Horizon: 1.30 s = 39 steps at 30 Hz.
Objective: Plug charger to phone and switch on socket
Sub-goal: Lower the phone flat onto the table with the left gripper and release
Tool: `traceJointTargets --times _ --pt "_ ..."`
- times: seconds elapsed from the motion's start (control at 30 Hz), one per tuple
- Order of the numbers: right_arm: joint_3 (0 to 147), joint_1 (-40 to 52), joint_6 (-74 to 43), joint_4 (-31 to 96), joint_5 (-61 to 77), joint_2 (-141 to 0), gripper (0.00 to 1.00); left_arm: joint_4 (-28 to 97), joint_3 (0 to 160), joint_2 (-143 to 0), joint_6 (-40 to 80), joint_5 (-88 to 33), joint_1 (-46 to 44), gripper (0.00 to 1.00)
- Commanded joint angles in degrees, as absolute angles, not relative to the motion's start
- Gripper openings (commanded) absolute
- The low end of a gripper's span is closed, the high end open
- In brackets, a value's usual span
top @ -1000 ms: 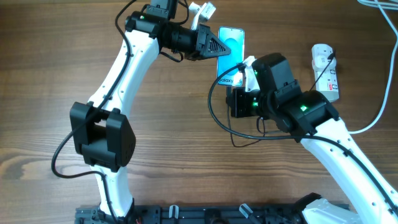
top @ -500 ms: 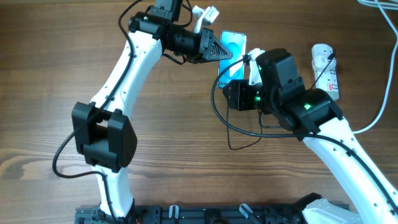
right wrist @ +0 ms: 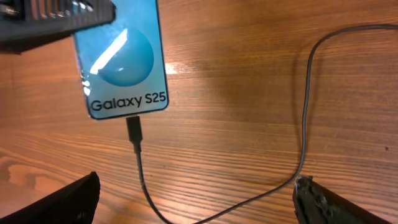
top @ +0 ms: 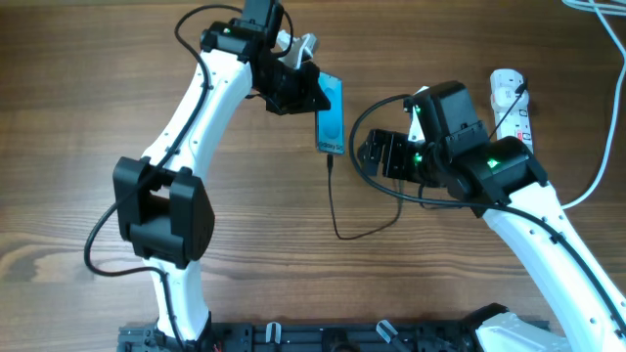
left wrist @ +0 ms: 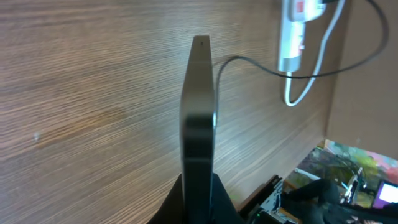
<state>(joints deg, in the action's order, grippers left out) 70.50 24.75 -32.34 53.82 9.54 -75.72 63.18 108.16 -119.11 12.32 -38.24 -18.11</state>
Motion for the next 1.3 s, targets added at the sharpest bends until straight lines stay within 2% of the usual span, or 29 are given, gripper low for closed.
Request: traceJointTargets --times 0.0,0.37,1.0,1.07,1.2,1.27 --pt "71.6 24.7 -33.2 54.1 8.6 -75.4 1.00 62.6 107.4 -123.4 13.3 -38.1 -18.2 0.04" --pt "71.5 24.7 -35.0 55.2 8.9 -76.7 1.00 58.5 107.4 -132.0 12.6 -38.1 -18.2 0.04" --pt "71.5 24.7 -34.5 55.0 8.7 -76.7 1.00 57.4 106.8 -135.8 9.4 -35.2 -18.6 0.06" --pt "71.5 24.7 -34.5 55.2 8.3 -76.7 1.00 57.8 106.8 -135.8 9.4 -32.8 -18.7 0.11" --pt "71.5 24.7 -34.5 55.4 8.3 -76.7 1.00 59.2 106.8 -135.8 9.4 -28.5 -18.6 0.27" --pt "71.5 24.7 -34.4 56.3 7.2 -76.7 1.00 59.7 106.8 -135.8 9.4 -25.8 -18.6 0.27"
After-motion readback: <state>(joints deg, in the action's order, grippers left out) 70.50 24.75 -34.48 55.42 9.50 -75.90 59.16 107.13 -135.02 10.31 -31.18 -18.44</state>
